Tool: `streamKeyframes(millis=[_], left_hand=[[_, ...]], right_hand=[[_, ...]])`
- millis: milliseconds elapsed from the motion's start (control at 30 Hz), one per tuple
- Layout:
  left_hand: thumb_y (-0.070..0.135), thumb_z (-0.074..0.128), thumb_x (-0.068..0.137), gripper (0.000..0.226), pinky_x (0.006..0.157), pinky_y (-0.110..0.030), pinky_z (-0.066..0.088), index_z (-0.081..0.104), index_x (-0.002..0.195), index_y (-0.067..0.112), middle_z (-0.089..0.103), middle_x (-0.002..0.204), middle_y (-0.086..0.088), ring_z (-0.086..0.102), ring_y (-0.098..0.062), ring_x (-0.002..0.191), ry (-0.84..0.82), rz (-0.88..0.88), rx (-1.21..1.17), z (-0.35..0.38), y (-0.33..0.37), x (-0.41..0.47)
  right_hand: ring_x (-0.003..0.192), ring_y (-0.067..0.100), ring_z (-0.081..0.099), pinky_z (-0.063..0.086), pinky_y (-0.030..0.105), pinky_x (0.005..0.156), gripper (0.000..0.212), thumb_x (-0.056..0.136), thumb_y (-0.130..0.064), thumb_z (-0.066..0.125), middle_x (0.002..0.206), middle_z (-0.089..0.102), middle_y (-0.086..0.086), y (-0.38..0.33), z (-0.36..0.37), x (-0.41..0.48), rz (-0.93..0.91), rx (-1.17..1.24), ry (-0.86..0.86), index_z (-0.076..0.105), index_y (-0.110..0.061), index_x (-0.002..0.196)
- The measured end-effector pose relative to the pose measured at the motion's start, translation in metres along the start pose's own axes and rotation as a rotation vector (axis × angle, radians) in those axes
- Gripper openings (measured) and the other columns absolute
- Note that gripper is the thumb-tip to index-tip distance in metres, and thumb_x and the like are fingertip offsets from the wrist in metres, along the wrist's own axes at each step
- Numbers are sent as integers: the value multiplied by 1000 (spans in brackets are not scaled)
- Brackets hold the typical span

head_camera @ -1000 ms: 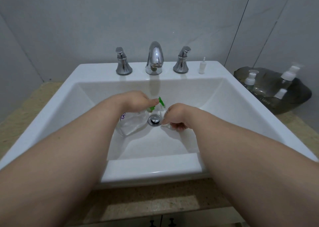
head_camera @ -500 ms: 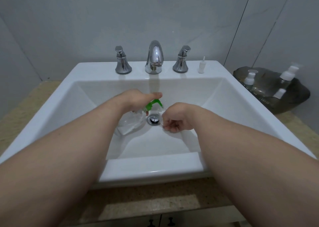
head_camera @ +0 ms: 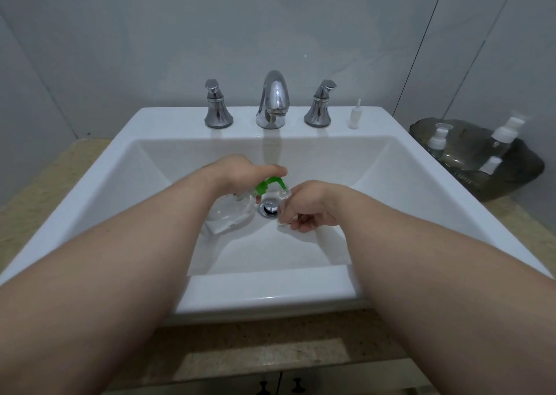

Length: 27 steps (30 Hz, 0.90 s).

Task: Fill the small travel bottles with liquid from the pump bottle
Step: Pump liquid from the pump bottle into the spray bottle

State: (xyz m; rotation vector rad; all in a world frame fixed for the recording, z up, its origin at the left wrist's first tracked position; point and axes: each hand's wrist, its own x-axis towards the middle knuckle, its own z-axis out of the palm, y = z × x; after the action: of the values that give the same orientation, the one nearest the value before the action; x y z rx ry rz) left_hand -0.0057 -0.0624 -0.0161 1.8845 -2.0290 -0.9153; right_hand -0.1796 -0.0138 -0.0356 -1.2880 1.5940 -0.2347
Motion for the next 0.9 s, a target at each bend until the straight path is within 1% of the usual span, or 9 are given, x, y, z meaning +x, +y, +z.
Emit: streamKeyframes(millis=[100, 200, 300, 367, 467, 567, 633, 767, 900], left_hand=[[86, 65, 67, 78, 89, -36, 51, 78, 84, 11, 73, 82, -8, 63, -26, 78, 2, 0, -25, 1, 2, -1], [82, 67, 70, 75, 76, -35, 47, 78, 82, 9, 65, 71, -7, 59, -25, 70, 8, -13, -32, 0, 5, -5], [81, 70, 69, 72, 69, -34, 43, 76, 77, 10, 61, 66, -5, 56, -24, 66, -1, -8, -36, 2, 7, -6], [78, 70, 71, 68, 67, -33, 43, 75, 74, 10, 60, 62, -4, 55, -23, 63, -9, -5, -29, 3, 8, -7], [75, 72, 73, 63, 65, -33, 41, 71, 67, 12, 60, 62, -4, 54, -23, 61, -20, -3, -30, 5, 10, -8], [72, 73, 74, 61, 64, -33, 40, 67, 59, 14, 59, 59, -3, 53, -23, 60, -21, -5, -37, 5, 11, -8], [71, 73, 75, 60, 65, -33, 40, 67, 60, 14, 58, 60, -3, 53, -24, 61, -13, -2, -41, 5, 11, -9], [67, 74, 76, 56, 65, -32, 41, 68, 64, 13, 59, 61, -4, 53, -24, 61, -14, 8, -57, 6, 13, -10], [61, 76, 73, 50, 65, -30, 42, 68, 65, 12, 63, 65, -6, 52, -23, 59, -11, 11, -70, 5, 12, -10]], right_hand=[[66, 18, 56, 50, 30, 70, 18, 89, 1, 71, 80, 58, 7, 1, -1, -1, -24, 9, -8, 61, -13, 93], [67, 20, 55, 51, 30, 68, 18, 87, 2, 73, 82, 58, 7, 1, -1, -1, -26, 14, 1, 64, -13, 90], [70, 21, 56, 55, 28, 69, 20, 87, 5, 72, 95, 57, 10, 2, -1, 0, -12, -6, -8, 68, -15, 88], [71, 21, 56, 56, 25, 66, 20, 87, 4, 72, 100, 54, 11, 2, 0, 0, 1, -36, -31, 69, -15, 91], [66, 19, 54, 54, 26, 62, 19, 86, -3, 77, 96, 53, 10, 1, 0, -2, 6, -73, -67, 71, -15, 99], [67, 18, 47, 48, 28, 64, 21, 84, -6, 79, 84, 51, 7, 2, 0, -3, 1, -97, -70, 71, -15, 101], [68, 18, 44, 46, 29, 66, 21, 84, -6, 80, 79, 49, 4, 2, 0, -2, -2, -103, -65, 71, -17, 100], [70, 18, 43, 44, 27, 63, 25, 83, -6, 80, 83, 48, 4, 3, 1, -2, 5, -105, -66, 71, -19, 102], [74, 19, 45, 46, 28, 65, 25, 83, -6, 81, 91, 49, 7, 2, 2, -4, -4, -99, -64, 70, -18, 102]])
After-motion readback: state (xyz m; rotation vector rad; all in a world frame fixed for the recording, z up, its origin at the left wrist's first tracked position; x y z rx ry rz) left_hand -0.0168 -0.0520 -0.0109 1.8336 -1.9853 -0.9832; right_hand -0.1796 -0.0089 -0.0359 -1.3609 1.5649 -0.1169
